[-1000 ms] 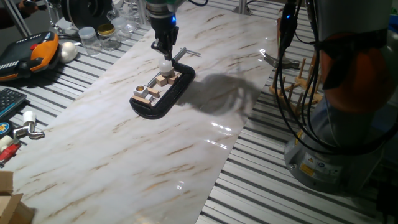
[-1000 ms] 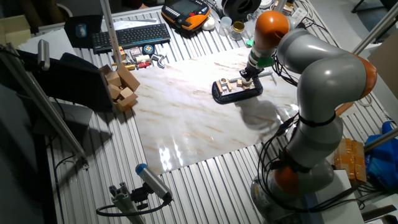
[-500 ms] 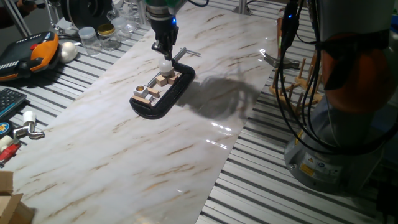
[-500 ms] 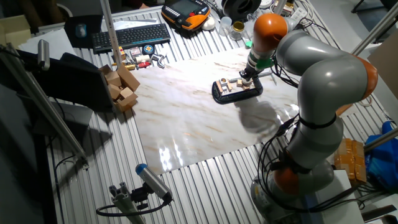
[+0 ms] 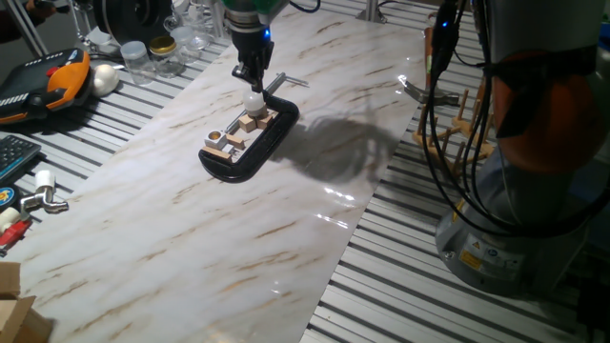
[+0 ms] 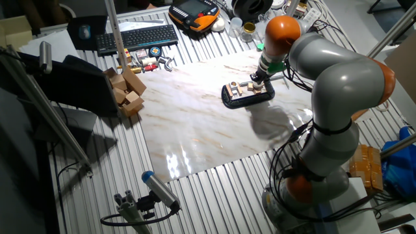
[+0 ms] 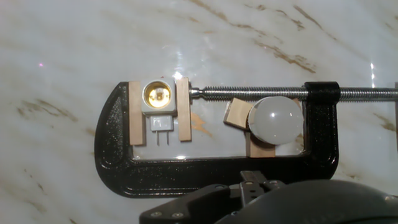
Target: Install the light bulb by rotating it
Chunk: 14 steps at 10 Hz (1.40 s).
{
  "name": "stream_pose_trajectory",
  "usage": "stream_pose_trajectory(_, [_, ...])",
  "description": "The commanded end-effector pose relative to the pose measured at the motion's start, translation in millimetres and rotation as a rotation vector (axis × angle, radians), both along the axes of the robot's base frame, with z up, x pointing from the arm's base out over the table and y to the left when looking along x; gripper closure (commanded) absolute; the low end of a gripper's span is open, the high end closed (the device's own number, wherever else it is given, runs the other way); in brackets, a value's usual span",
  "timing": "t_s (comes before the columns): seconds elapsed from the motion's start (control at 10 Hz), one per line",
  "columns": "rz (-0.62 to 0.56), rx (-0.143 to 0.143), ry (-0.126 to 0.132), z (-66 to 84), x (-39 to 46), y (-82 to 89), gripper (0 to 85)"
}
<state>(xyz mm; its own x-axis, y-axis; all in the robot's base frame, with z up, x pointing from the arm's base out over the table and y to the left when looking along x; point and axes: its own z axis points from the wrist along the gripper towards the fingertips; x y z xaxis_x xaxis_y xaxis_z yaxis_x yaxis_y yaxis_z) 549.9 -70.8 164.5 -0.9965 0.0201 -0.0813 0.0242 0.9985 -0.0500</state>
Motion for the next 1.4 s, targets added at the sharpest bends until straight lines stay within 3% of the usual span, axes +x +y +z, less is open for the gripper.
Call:
stream_pose_trajectory(0.0, [0.002, 0.0, 0.0, -1.3, 1.7, -1.7, 85.0])
stream_pose_trajectory(0.7, [0.019, 0.011, -0.001, -10.3, 17.1, -17.6, 85.0])
stream_pose_trajectory(1.3, [0.017, 0.016, 0.005, -15.8, 28.1, -21.7, 85.0])
